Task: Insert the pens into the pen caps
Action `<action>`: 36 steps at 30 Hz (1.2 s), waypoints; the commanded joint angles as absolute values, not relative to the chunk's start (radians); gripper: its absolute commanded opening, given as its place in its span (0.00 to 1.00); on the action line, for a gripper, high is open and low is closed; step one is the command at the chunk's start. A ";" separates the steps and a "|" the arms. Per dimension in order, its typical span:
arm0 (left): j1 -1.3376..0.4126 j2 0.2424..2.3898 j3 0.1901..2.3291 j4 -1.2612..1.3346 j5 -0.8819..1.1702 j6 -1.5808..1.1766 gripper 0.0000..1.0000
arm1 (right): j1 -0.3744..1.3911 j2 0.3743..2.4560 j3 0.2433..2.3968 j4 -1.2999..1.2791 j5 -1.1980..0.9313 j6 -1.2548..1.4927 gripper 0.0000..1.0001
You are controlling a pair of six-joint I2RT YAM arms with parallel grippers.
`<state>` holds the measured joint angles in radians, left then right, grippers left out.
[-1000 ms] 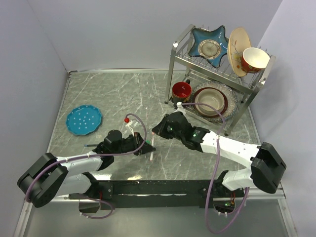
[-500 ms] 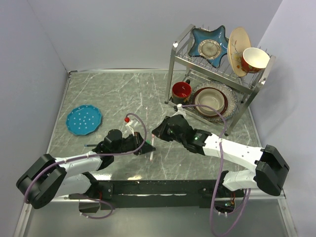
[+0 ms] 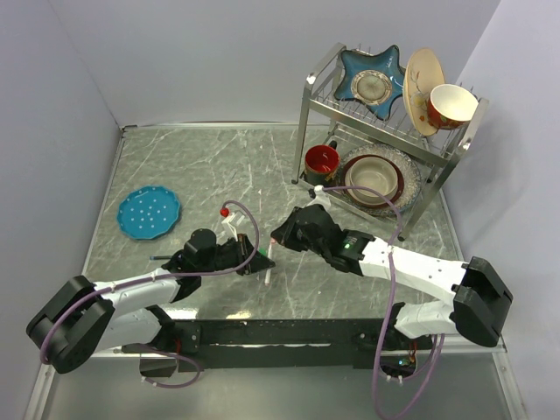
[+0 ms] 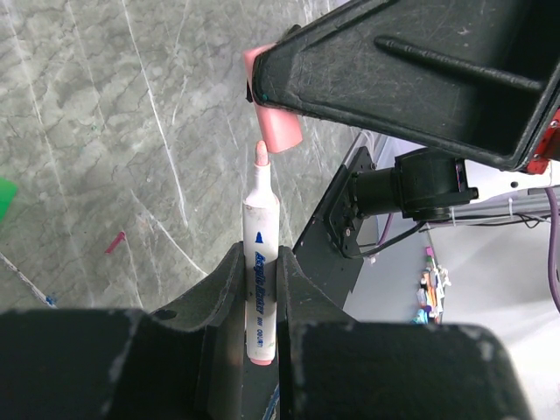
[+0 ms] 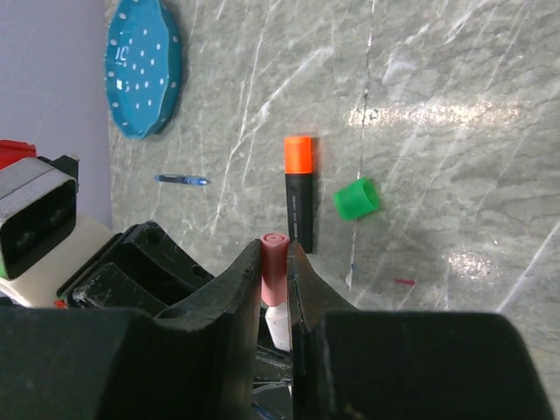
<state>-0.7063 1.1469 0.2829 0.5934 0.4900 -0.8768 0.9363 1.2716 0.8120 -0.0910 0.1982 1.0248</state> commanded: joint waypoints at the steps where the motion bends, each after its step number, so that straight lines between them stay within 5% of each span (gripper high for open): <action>1: -0.710 1.127 0.302 0.649 0.495 -0.861 0.01 | 0.943 1.247 0.859 -0.112 0.238 1.002 0.11; 36: -0.710 1.106 0.311 0.623 0.499 -0.842 0.01 | 0.948 1.275 0.882 -0.106 0.222 1.003 0.10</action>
